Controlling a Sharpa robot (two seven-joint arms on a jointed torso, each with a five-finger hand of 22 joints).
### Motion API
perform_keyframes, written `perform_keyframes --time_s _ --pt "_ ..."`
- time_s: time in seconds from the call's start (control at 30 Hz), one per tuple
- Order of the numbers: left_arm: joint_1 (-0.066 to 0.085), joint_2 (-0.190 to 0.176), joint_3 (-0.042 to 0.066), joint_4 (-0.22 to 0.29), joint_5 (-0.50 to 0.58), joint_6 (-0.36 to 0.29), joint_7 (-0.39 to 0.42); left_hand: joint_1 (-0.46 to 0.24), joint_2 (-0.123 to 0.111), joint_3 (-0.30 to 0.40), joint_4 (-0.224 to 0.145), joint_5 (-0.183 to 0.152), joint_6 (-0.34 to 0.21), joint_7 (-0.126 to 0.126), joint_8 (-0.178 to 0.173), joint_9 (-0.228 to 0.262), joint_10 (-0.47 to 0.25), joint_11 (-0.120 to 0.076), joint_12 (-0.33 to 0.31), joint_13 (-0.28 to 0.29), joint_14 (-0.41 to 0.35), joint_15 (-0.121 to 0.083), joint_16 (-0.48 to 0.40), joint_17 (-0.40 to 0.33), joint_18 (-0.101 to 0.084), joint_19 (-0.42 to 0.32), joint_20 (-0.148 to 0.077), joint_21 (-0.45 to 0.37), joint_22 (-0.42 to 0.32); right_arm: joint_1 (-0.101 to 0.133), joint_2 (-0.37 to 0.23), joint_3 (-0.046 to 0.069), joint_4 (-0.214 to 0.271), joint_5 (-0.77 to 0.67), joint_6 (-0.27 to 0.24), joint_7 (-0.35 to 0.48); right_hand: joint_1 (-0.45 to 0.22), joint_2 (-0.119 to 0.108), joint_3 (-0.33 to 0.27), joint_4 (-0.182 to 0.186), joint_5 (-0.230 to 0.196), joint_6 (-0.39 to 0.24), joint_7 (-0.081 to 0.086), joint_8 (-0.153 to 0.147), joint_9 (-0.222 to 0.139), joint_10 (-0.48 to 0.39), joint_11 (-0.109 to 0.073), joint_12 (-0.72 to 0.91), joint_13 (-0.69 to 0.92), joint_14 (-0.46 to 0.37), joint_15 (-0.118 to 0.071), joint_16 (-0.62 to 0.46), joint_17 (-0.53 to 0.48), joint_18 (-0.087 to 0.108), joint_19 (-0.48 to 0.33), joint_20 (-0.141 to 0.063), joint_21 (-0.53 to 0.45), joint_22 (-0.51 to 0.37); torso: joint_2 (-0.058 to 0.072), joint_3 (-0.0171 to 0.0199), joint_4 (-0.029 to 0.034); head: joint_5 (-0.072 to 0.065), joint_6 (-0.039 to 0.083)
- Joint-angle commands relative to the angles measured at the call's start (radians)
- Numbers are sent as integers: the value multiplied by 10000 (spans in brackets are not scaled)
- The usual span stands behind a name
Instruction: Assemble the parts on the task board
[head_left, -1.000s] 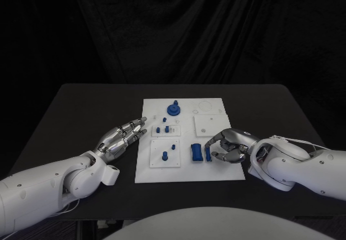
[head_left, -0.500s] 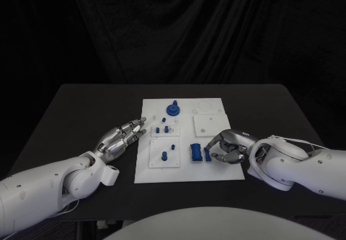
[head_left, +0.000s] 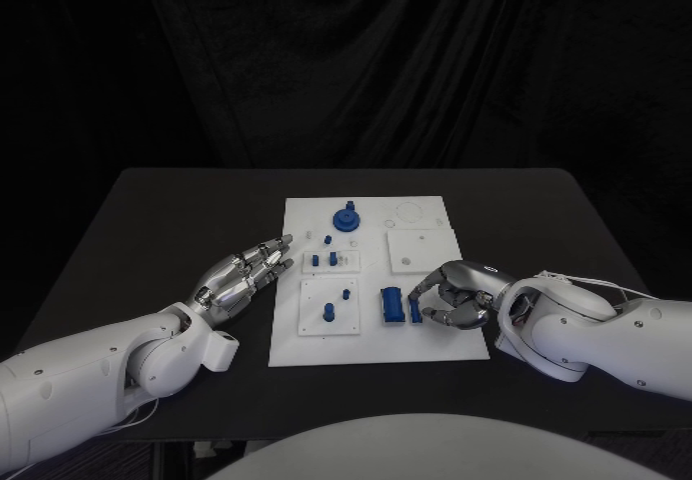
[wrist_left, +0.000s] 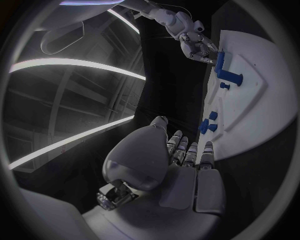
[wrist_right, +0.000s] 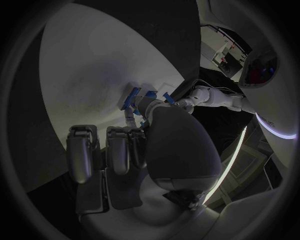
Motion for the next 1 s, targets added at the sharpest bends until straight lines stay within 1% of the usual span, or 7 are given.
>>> perform_keyframes --time_s 0.03,0.33,0.47,0.6,0.73,0.83,1.0 --pt "-19 26 7 17 -4 120 132 -49 -23 38 47 -8 49 30 48 9 -11 88 42 11 -11 88 -5 -9 58 -20 71 33 10 -23 -29 -1 10 -60 -186 -21 -160 6 9 32 -109 -89 -33 -35 -35 1040 -92 26 2627 1056 -82 29 2635 7 875 -95 -48 2518 6 7 6 -20 -1" --pt "-17 -240 10 364 -4 -347 317 42 -100 96 -58 263 179 61 99 25 23 116 144 24 -35 -9 -20 -20 82 -23 2 30 7 75 -382 9 305 215 -2382 1425 -369 64 -254 371 -836 678 221 400 20 1040 59 26 2627 1056 -6 29 2635 43 791 -88 -177 2467 6 5 -15 25 -1" --pt "34 -402 11 571 -4 -544 389 75 -162 105 -108 366 268 71 132 34 59 111 207 31 -48 -97 -30 -27 96 -7 -77 41 16 335 -376 12 213 1494 -3687 2762 -792 247 -742 984 -994 1723 356 914 287 745 421 -247 2348 159 344 -1178 150 664 -889 261 -2706 1451 2 2 -4 65 -1" --pt "163 -483 12 666 -4 -671 474 93 -212 130 -143 451 260 -5 120 22 57 -42 166 19 -58 -351 -37 -32 -26 56 -481 83 47 605 -228 14 -145 3605 -4446 4429 -1766 764 -1449 986 -590 2057 487 964 410 -3524 632 -4712 -1548 -3070 646 -5741 -5603 1719 -4487 528 -8795 -1294 -16 2 -16 153 -1" --pt "412 -521 12 743 -4 -809 610 81 -231 133 -137 451 26 -89 13 -13 9 -167 26 1 -58 -528 -37 -32 -195 28 -817 63 29 746 -93 14 -486 5529 -4343 5681 -1814 948 -1960 1055 -141 1607 1105 627 328 -6644 1475 -9370 -5541 -5584 1656 -9567 -8133 1498 -6070 1385 -11937 -3477 -50 15 -21 194 -1" --pt "617 -525 12 781 -4 -964 692 66 -267 108 -129 477 -499 -315 -209 -80 -61 -387 -187 -24 -58 -689 -37 -32 -302 -23 -1064 28 0 792 26 14 -747 6560 -3946 6164 -1601 1029 -2292 1035 -7 830 1061 210 128 -8018 2202 -10819 -7023 -7757 2462 -11403 -9400 1195 -7779 1851 -13717 -4699 -98 26 -37 226 -1" --pt "881 -451 12 780 -4 -1217 948 2 -273 21 -28 431 -1614 -1673 -616 -212 -185 -581 -587 -66 -58 -847 -37 -32 -294 -84 -1212 -15 -35 752 377 11 -1356 7916 -2659 6787 -1549 1163 -3075 1078 788 -1012 982 53 -372 -10426 1583 -12344 -8869 -11395 1999 -13785 -11356 1213 -12265 1798 -15093 -8738 -292 71 -116 346 -1"
